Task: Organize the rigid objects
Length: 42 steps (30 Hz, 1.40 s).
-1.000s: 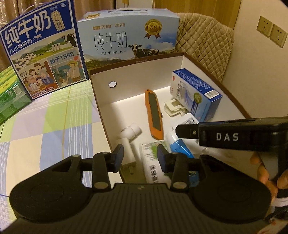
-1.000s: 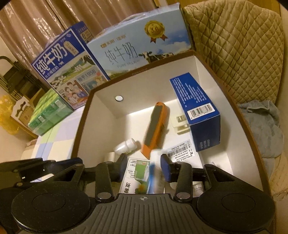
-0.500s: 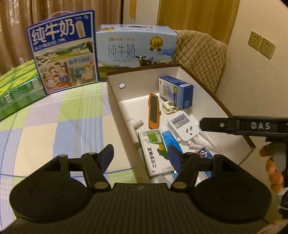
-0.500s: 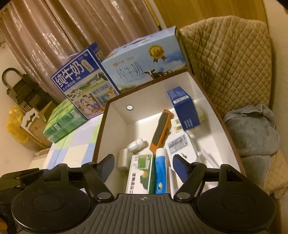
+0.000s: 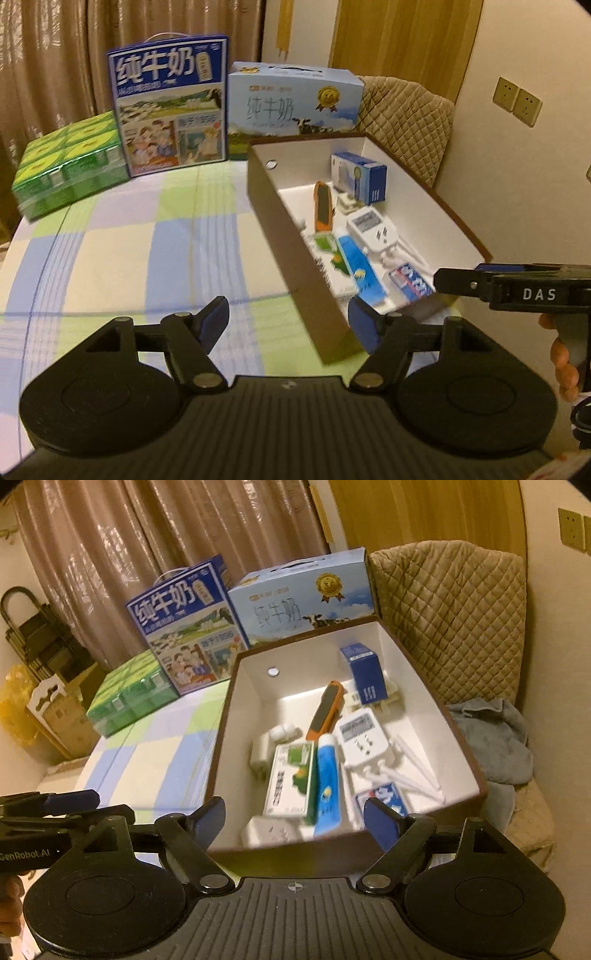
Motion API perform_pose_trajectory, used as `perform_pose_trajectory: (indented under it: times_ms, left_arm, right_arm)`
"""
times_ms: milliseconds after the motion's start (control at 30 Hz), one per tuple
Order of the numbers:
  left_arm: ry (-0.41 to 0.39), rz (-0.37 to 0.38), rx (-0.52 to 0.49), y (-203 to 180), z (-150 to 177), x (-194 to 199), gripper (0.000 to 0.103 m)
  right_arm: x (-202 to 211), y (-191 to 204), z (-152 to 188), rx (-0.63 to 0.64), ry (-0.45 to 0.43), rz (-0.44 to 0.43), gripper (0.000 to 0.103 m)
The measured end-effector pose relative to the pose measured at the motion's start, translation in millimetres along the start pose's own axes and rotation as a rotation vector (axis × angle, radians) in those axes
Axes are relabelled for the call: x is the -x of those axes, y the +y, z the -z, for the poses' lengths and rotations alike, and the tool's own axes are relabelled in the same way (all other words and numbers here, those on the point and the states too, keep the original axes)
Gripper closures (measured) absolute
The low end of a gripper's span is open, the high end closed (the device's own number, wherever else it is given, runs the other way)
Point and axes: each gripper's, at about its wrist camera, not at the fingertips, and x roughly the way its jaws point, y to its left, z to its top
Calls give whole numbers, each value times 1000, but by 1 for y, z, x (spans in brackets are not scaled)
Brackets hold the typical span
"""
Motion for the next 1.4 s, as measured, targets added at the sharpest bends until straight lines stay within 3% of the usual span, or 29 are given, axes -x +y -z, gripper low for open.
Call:
perform_pose_trajectory:
  times_ms: [500,1000,1400]
  left_arm:
    - [44,-53,45,42,79,88,35]
    - [102,-58,87,77,150,138,37]
    - [93,-68,118,97,178,164,38]
  right_arm:
    - [48,72,79,19,53,29,24]
    - [70,145,151,89,123,1,24]
    - [69,185,180,142,149,-31,24]
